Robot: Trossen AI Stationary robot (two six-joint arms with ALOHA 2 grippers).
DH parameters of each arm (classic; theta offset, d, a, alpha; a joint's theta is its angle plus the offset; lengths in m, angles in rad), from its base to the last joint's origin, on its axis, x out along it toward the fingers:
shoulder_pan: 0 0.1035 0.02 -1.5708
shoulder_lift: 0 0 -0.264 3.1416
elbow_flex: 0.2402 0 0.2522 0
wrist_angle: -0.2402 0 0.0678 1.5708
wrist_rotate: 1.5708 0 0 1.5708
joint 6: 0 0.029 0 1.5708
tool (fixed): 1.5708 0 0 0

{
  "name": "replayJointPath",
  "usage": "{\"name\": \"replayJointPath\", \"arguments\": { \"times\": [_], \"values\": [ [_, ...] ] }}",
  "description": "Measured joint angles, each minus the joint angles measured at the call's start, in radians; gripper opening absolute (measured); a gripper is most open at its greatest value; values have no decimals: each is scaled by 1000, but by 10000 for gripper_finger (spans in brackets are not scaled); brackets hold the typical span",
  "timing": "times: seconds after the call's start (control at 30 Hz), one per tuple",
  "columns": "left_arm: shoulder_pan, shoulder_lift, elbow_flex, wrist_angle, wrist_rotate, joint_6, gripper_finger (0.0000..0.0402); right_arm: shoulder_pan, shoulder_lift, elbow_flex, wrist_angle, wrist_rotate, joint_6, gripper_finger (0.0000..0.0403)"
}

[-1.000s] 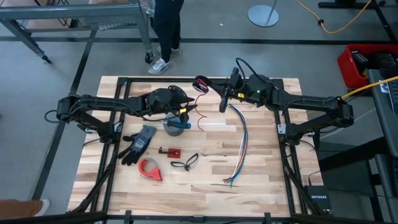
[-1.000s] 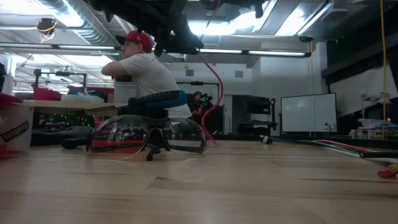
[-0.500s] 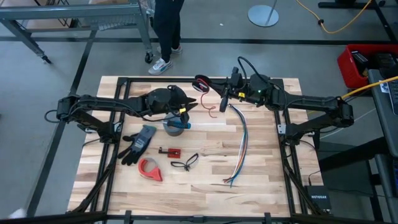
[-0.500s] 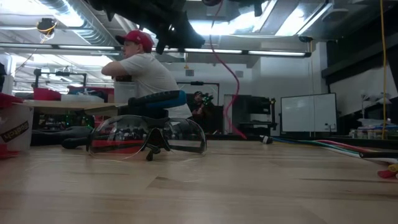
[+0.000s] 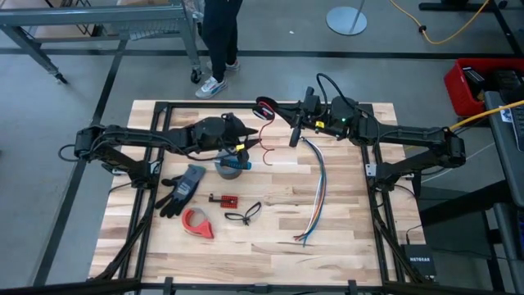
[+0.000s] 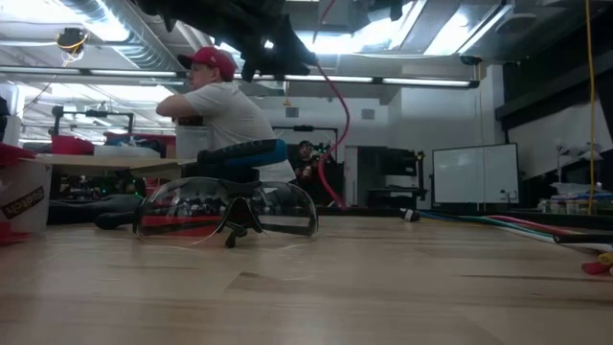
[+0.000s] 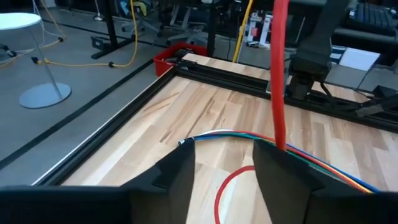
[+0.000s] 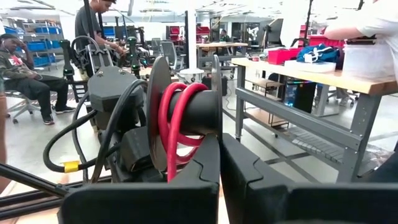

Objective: Coil cords
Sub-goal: Coil the red wire into the black spool

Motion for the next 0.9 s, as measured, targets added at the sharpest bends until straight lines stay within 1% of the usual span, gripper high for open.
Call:
{"name": "replayJointPath", "arguments": {
  "times": [0.1, 0.23, 0.43, 0.53, 0.73, 0.9],
  "values": [
    [0, 0, 0, 0, 34, -30, 173, 0, 0, 0, 0, 2, -21, 1],
    [-1, 0, 0, 0, 92, -34, 178, 0, 0, 0, 0, 17, -29, 1],
    [0, 0, 0, 13, 94, -34, 172, 0, 0, 0, 2, 18, -29, 1],
    [0, 0, 0, 51, 94, -34, 172, 0, 0, 0, 16, 17, -28, 1],
    [0, 0, 0, 115, 94, -32, 171, 0, 0, 0, 59, -33, -25, 1],
    [0, 0, 0, 114, 94, -8, 171, 1, 6, 0, 99, -36, -26, 1]
  ]
}}
